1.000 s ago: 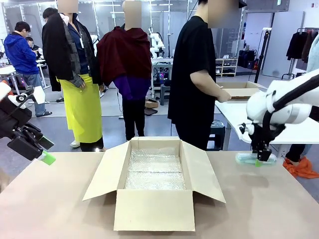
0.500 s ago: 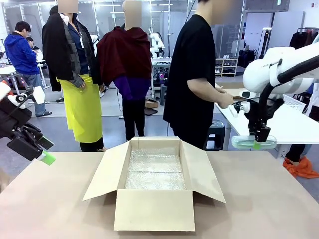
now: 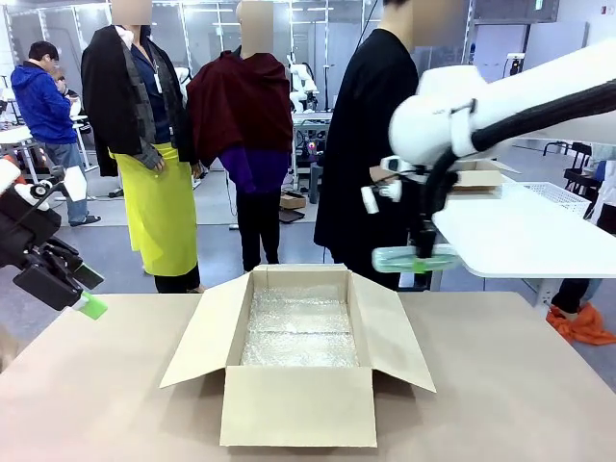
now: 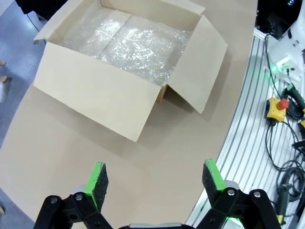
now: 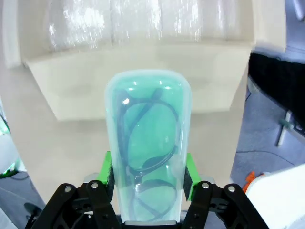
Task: Pack the glasses set securely to prepare it for shipping.
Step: Place the Glasses case inside the Package Box.
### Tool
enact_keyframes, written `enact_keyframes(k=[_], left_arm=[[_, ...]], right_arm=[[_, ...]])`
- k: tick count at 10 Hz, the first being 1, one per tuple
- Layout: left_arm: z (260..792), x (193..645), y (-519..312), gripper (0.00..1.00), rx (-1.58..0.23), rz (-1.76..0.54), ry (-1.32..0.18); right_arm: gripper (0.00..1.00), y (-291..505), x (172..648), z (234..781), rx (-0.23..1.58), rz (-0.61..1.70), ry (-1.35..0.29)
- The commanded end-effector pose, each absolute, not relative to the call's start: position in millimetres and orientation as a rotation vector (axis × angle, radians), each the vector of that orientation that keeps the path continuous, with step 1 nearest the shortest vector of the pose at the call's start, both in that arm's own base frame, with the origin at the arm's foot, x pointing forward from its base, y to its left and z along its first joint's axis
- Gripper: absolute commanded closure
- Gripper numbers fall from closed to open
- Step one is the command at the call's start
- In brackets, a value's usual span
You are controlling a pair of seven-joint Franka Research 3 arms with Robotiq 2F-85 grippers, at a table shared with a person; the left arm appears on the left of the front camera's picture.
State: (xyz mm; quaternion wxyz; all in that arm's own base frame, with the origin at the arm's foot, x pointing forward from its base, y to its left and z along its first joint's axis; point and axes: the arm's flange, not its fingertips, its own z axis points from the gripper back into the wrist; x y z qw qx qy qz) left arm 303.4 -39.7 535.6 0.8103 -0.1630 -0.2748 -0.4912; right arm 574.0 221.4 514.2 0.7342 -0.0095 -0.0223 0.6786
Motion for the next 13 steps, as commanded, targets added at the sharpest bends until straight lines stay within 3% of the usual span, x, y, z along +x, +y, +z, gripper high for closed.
enact_keyframes(k=[1, 6, 13], left_arm=[[536.8, 302.2, -38.9, 0.00, -0.372, -1.057, -0.588], [536.8, 302.2, -38.9, 0.00, -0.372, -1.057, -0.588], [536.8, 302.2, -38.9, 0.00, -0.372, -1.057, -0.588]], right_arm=[[0.55, 278.9, 594.8, 513.0, -0.045, 1.487, -0.018], [0.55, 394.1, 620.4, 453.6, -0.012, 1.525, -0.014], [0.55, 410.9, 667.9, 339.3, -0.005, 1.436, -0.040]])
